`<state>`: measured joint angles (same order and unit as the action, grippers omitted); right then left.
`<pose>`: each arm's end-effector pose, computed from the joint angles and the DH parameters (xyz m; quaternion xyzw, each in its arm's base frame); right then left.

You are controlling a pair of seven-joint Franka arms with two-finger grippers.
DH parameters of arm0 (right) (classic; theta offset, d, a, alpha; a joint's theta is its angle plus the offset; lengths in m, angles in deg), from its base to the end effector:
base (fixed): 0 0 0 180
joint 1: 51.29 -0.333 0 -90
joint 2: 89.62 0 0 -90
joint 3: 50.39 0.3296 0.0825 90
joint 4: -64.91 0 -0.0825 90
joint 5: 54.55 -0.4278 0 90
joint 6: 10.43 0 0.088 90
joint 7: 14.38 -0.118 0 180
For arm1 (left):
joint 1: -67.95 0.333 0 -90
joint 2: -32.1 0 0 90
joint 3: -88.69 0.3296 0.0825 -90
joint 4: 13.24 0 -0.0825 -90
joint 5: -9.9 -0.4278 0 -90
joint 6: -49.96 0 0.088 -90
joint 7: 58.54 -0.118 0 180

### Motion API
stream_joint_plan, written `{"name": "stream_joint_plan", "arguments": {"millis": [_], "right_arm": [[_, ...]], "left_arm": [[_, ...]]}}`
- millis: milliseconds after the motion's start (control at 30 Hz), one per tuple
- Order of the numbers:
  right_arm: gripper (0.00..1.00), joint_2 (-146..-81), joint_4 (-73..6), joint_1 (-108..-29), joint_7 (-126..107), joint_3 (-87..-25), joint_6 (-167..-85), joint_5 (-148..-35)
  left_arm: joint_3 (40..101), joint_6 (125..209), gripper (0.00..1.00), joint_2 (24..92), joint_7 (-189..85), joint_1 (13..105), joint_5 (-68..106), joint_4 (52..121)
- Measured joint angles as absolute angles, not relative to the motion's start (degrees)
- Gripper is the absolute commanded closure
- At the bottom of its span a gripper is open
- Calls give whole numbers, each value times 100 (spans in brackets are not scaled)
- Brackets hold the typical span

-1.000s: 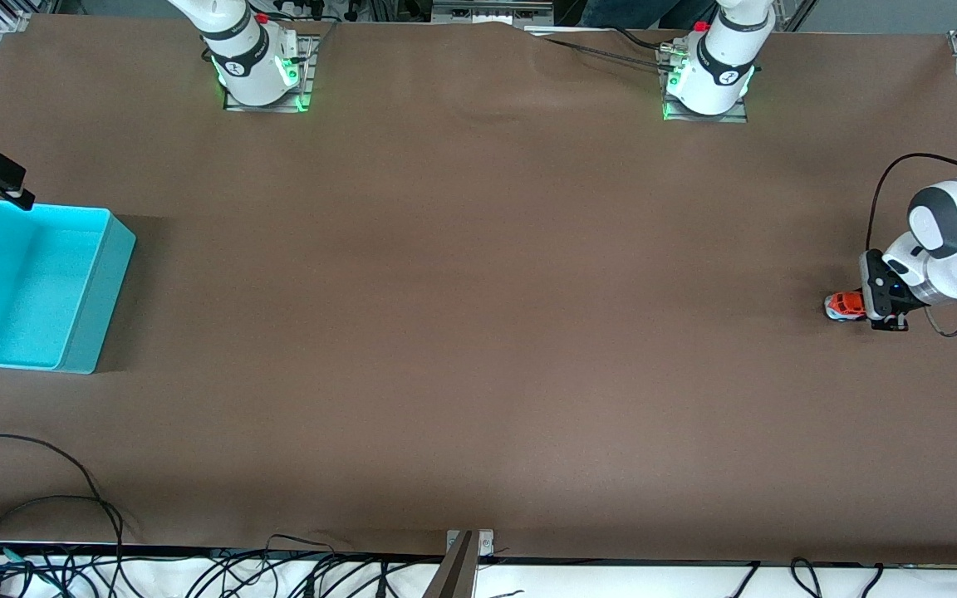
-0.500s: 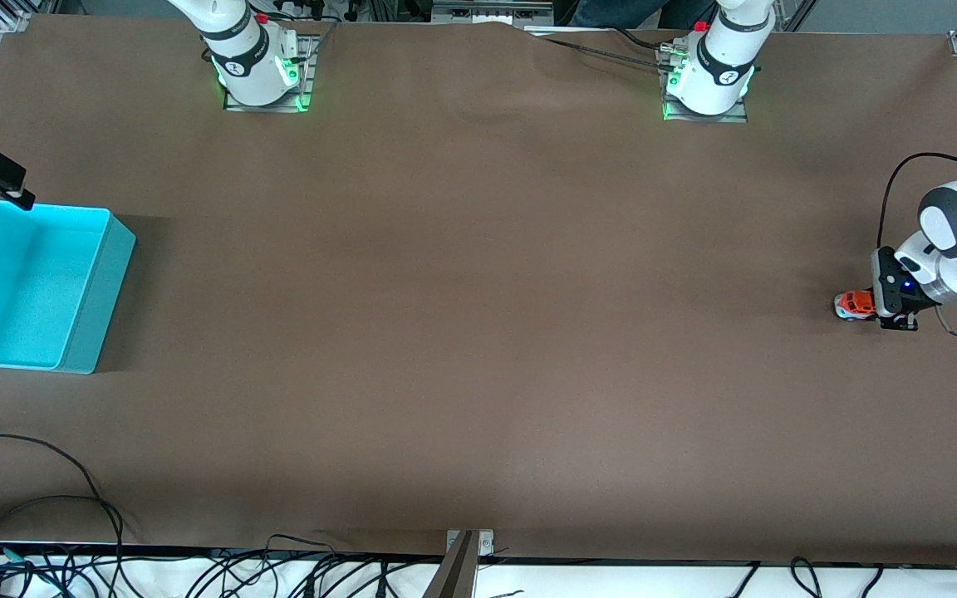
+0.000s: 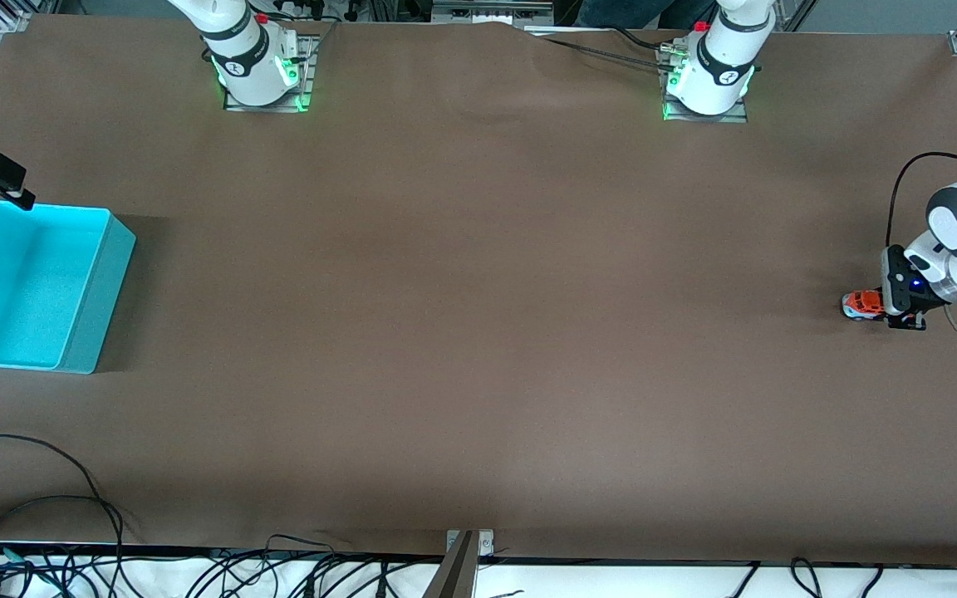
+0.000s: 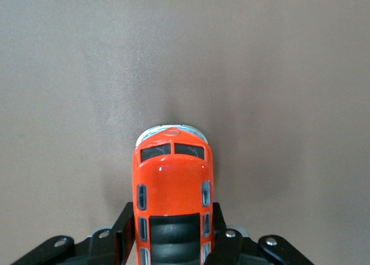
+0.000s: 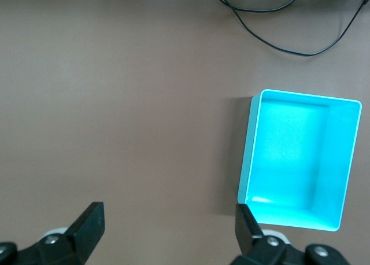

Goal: Wind up bus and store in blue box

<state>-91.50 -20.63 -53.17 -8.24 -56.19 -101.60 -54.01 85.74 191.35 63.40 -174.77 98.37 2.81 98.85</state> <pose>0.6110 -0.0419 0.6495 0.9993 0.0194 0.0321 0.0092 0.5738 0.2991 0.1570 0.6819 -0.7309 -0.0283 0.0082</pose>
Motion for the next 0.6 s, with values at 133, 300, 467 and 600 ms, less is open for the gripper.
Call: {"name": "stream_joint_plan", "arguments": {"millis": [133, 300, 467, 600], "right_arm": [[0, -9150, -2063, -5317, -824, -5618, -10160, -5401], [0, -9150, -2063, -5317, -824, -5618, -10160, -5401], [0, -9149, -2062, -5318, -824, -5617, -10160, -5401], [0, -9149, -2062, -5318, -824, -5612, -10160, -5401]], "left_arm": [[8573, 19137, 45, 6341, -17461, 9850, 286, 9881], [8570, 19165, 33, 6383, -17424, 9980, 345, 9815], [8574, 19158, 0, 6526, -17407, 10075, 346, 9792], [8575, 19219, 0, 6696, -17403, 10120, 346, 9785]]}}
